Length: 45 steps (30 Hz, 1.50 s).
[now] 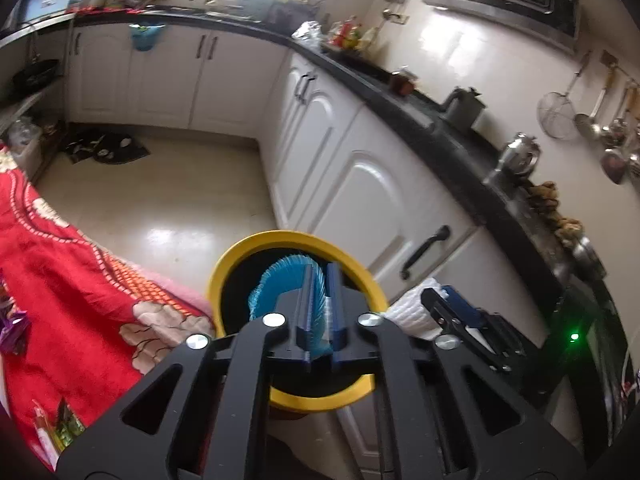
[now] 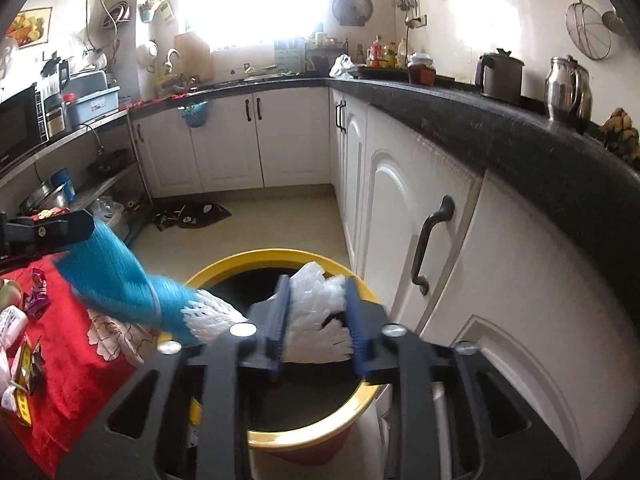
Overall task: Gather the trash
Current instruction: 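Open both tools to drop the scrubber into the bin, then move both tools back toward the trash on the red bedspread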
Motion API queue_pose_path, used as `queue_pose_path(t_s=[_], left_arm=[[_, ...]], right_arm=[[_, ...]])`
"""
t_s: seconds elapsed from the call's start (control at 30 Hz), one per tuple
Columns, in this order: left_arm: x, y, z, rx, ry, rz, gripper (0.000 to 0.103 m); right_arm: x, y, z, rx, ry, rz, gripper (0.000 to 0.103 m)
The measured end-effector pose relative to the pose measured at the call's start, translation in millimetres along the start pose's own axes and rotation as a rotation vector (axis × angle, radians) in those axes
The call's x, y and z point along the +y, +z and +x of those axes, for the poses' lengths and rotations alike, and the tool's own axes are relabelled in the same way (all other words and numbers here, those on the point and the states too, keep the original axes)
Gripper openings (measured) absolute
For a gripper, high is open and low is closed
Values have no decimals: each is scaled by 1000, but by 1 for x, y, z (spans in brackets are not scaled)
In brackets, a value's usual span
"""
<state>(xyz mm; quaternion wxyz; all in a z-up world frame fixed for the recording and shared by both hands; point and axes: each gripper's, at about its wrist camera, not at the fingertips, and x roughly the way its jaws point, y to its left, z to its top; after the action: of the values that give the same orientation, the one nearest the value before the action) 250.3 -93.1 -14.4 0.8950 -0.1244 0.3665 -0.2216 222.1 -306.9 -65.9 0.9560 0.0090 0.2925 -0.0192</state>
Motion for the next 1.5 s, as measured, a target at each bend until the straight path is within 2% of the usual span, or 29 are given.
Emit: queue_pose_path(t_s=[0.03,0.07,0.13,0.2,0.27,0.3,0.4,0.7,0.87,1.5], left_arm=[[3,-1,1,0,20,-4,29],[4,-1,2,2,34,-7,40],[7,-3,0,0,64,-1,44],[10,-4,-4,-5,98,4,60],[13,-5,-9,-9,112,3,72],[15,-6,-12,-13,120,1,82],[20,-9,-21,-27,139,-11,92],[28,-17,-49,-69,197,-22,92],[31,-19,-71,-108,219,-25,92],[53,-33,-142,-227,290,-62,92]], right_arm=[[0,0,2,7,1,2,47],[-1,-2,3,12,9,8,49],[-2,-3,3,18,14,13,52],[-2,-5,2,23,19,17,59],[-1,-7,-1,24,30,26,60],[-1,-7,-2,26,33,24,61],[1,-9,-9,22,45,30,68],[21,-6,-41,-13,104,9,72],[35,-1,-60,-53,137,-8,81],[88,13,-109,-127,271,-74,83]])
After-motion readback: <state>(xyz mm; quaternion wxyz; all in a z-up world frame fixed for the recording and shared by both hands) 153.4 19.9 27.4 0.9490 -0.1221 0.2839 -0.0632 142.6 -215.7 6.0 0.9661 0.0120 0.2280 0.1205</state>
